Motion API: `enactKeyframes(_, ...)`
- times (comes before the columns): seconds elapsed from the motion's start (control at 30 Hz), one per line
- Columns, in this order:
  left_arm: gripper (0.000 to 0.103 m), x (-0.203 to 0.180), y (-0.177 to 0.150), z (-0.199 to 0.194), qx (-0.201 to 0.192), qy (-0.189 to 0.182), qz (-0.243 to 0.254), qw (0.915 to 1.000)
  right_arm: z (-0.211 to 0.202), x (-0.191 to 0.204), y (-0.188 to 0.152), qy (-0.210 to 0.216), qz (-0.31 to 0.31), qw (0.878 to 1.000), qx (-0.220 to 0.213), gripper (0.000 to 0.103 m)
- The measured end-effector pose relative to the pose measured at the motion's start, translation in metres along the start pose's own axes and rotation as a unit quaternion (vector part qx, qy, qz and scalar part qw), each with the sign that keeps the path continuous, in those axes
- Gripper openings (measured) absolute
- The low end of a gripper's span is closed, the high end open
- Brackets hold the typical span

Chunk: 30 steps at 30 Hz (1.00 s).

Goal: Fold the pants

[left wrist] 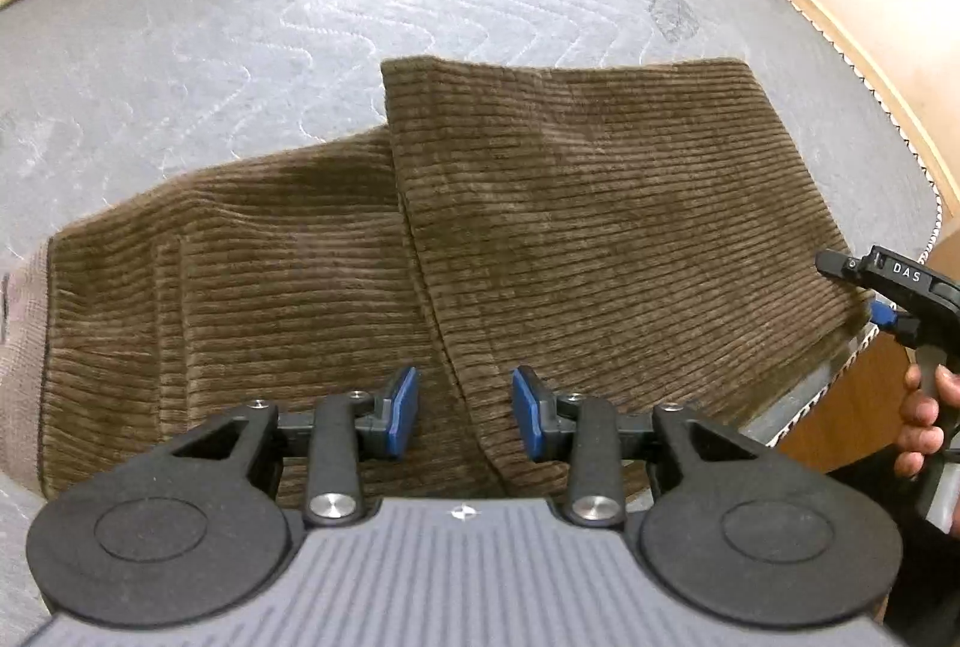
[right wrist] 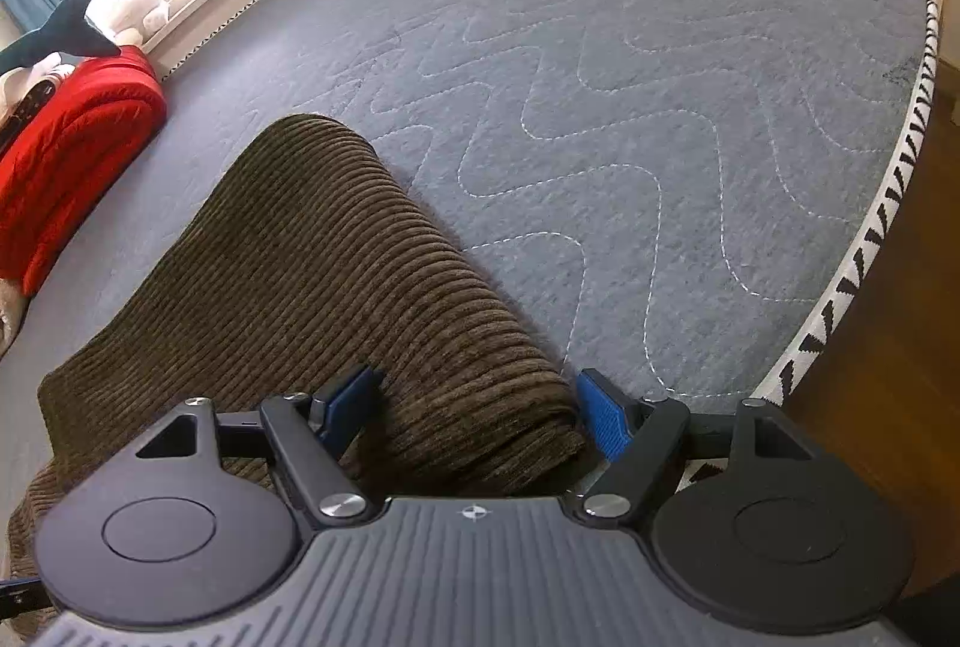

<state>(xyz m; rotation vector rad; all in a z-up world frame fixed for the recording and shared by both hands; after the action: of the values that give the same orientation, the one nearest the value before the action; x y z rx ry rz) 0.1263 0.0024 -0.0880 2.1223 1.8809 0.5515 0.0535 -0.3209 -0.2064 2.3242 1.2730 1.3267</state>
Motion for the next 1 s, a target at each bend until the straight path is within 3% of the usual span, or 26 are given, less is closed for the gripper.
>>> enactKeyframes(0.1,0.041,0.004,0.0,-0.005,-0.006,0.0,-0.006,1.0,0.001,0.0,-0.003,-0.01,-0.004,1.0,-0.006,0.067)
enactKeyframes(0.27,0.041,0.013,-0.001,-0.014,-0.012,-0.006,-0.011,0.9999,-0.003,0.002,-0.004,-0.016,-0.014,0.999,-0.023,0.042)
enactKeyframes(0.4,0.041,0.02,0.001,-0.021,-0.022,-0.015,-0.024,0.9993,-0.017,0.017,0.0,-0.003,-0.038,0.998,-0.05,0.033)
enactKeyframes(0.47,0.041,0.026,0.005,-0.026,-0.03,-0.023,-0.038,0.9986,-0.031,0.037,0.004,0.008,-0.071,0.995,-0.072,0.031)
enactKeyframes(0.53,0.041,0.034,0.01,-0.035,-0.045,-0.029,-0.054,0.9971,-0.045,0.076,0.005,0.019,-0.151,0.984,-0.094,0.03)
enactKeyframes(0.57,0.041,0.038,0.014,-0.04,-0.053,-0.033,-0.064,0.996,-0.053,0.1,0.001,0.02,-0.211,0.972,-0.104,0.03)
enactKeyframes(0.63,0.043,0.049,0.02,-0.05,-0.071,-0.054,-0.092,0.9917,-0.067,0.151,-0.019,0.036,-0.336,0.933,-0.122,0.029)
enactKeyframes(0.73,0.05,0.061,0.027,-0.065,-0.092,-0.12,-0.142,0.9782,-0.082,0.204,-0.06,0.079,-0.457,0.876,-0.133,0.029)
enactKeyframes(0.9,0.076,0.063,0.033,-0.069,-0.075,-0.247,-0.192,0.9468,-0.086,0.248,-0.124,0.132,-0.576,0.8,-0.106,0.028)
enactKeyframes(1.0,0.083,0.057,0.037,-0.07,-0.074,-0.269,-0.187,0.9418,-0.087,0.259,-0.147,0.156,-0.615,0.768,-0.088,0.028)
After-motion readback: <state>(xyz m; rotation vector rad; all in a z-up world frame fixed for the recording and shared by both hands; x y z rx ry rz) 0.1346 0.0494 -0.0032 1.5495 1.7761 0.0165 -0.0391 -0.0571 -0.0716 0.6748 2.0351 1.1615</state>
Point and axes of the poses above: each gripper's, at about its wrist camera, not at the fingertips, and z roughly the way its jaws point, x to its left, y to its top, the point moved 5 cm from there along z, roughly the way its jaws point, and after that the axes turned 15 degrees about y, right-handed, at the moved point
